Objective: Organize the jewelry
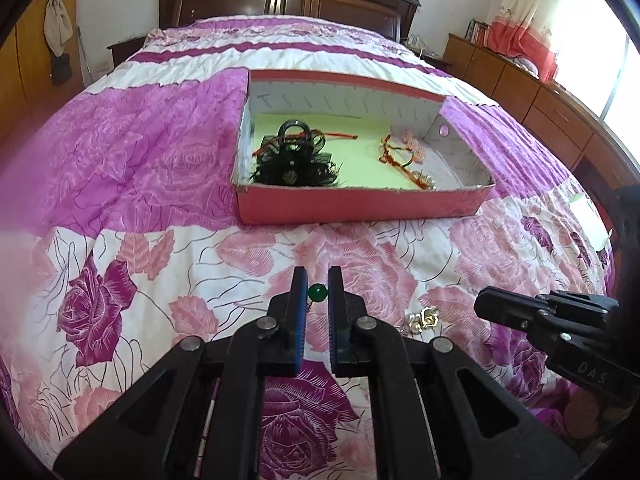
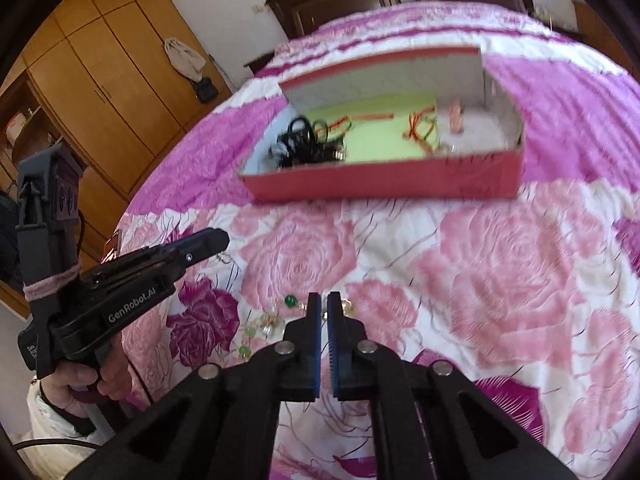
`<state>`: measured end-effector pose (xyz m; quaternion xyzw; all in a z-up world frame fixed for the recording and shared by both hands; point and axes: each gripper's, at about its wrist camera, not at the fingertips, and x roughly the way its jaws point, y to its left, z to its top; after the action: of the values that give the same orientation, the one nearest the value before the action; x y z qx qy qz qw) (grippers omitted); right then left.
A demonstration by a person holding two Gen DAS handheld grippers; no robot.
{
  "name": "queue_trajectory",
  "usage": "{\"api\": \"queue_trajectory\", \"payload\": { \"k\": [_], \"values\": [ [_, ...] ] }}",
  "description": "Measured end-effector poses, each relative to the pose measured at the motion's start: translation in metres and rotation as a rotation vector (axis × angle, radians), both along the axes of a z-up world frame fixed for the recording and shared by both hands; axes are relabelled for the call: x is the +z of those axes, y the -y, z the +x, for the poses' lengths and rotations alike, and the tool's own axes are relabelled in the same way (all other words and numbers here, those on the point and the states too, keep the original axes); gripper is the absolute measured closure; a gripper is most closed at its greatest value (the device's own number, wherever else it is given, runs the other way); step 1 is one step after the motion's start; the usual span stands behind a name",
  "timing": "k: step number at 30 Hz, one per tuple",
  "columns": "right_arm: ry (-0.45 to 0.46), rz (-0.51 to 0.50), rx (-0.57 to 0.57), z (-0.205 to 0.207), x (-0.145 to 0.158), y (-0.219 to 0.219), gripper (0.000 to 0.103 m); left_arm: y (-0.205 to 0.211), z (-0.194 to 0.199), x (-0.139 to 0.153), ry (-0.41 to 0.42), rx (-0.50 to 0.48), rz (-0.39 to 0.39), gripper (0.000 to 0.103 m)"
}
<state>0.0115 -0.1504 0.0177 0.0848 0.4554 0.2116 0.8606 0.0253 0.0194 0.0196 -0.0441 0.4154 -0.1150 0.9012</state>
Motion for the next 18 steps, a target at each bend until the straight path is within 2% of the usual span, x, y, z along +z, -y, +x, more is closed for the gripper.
{"api": "queue_trajectory", "payload": {
  "k": [4, 8, 10, 11, 18],
  "values": [
    [0.031, -0.034, 0.014, -0.003, 0.004, -0.002, 0.097, 0.002, 0.0, 0.003, 0.012, -0.003, 0.0, 0.102],
    [-0.01, -0.048, 0.011, 0.003, -0.003, -0.004, 0.096, 0.003, -0.001, 0.002, 0.008, -0.005, 0.002, 0.102],
    [-0.056, -0.035, 0.012, 0.009, -0.012, -0.003, 0.079, 0.004, 0.0, 0.001, 0.003, -0.003, 0.003, 0.102],
    [-0.075, -0.028, 0.007, 0.011, -0.017, -0.002, 0.076, 0.004, 0.0, 0.0, 0.001, -0.001, 0.003, 0.102],
    [-0.179, 0.022, 0.0, 0.03, -0.045, -0.002, 0.073, 0.003, 0.0, -0.004, -0.01, 0.003, 0.003, 0.102]
  ]
}}
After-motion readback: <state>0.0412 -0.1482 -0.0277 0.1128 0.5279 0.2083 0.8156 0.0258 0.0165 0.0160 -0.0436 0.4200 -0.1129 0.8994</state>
